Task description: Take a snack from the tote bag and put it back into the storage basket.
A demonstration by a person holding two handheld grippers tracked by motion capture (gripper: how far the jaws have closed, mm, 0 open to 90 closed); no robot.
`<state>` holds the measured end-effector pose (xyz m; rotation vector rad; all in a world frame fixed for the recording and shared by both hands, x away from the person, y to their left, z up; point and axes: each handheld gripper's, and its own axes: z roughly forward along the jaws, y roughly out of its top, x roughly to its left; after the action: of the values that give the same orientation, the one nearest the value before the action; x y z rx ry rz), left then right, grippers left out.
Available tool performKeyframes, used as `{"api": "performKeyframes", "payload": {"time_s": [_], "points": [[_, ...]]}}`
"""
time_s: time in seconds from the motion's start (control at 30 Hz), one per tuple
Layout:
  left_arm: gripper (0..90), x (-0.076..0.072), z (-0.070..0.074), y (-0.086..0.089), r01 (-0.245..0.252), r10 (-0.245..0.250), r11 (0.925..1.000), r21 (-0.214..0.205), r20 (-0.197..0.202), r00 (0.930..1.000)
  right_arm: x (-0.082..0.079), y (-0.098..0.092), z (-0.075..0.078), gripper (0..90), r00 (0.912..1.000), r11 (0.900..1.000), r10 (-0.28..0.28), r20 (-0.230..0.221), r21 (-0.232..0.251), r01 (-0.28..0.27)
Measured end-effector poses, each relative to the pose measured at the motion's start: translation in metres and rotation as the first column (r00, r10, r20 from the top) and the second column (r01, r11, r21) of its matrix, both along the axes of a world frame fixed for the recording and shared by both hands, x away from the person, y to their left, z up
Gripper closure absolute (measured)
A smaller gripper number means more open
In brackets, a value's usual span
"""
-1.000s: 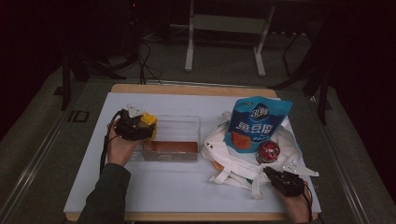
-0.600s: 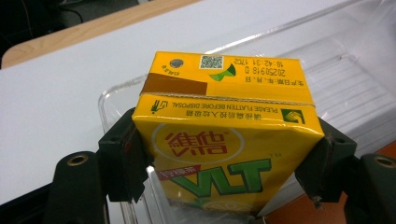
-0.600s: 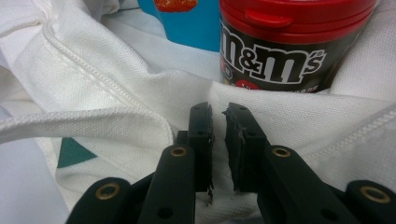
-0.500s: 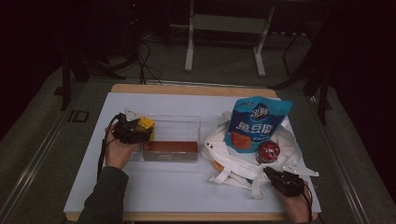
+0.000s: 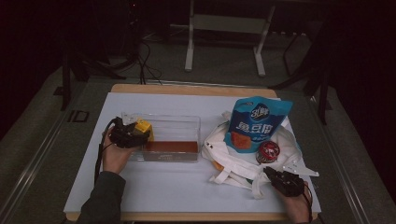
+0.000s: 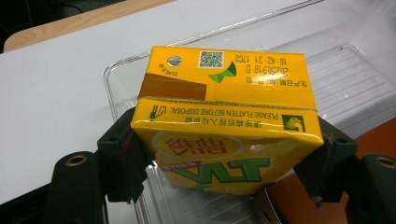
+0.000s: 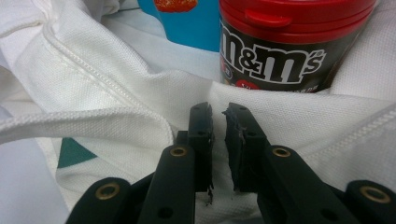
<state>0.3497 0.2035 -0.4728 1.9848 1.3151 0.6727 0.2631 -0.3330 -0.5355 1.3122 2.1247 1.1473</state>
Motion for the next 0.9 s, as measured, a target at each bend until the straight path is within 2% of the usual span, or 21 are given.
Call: {"api": "performKeyframes", "payload": {"time_s": [0.3, 0.5, 0.9], "points": [[27.3, -0.010, -0.001, 0.002, -0.051, 0.051, 0.9984, -0.025, -0.002, 0.9987, 0.000, 0.000, 0.000, 80.3, 1.0000, 1.0000, 0.001, 0.000, 0.001, -0.001], [26.8, -0.017, 0.001, 0.003, -0.045, 0.045, 0.9982, -0.040, -0.008, 0.9990, 0.000, 0.000, 0.000, 80.3, 1.0000, 1.0000, 0.000, -0.001, 0.000, 0.000], [26.7, -0.023, 0.002, 0.005, -0.047, 0.046, 0.9985, -0.029, -0.011, 0.9989, 0.000, 0.000, 0.000, 80.3, 1.0000, 1.0000, 0.000, 0.000, 0.000, 0.000]]}}
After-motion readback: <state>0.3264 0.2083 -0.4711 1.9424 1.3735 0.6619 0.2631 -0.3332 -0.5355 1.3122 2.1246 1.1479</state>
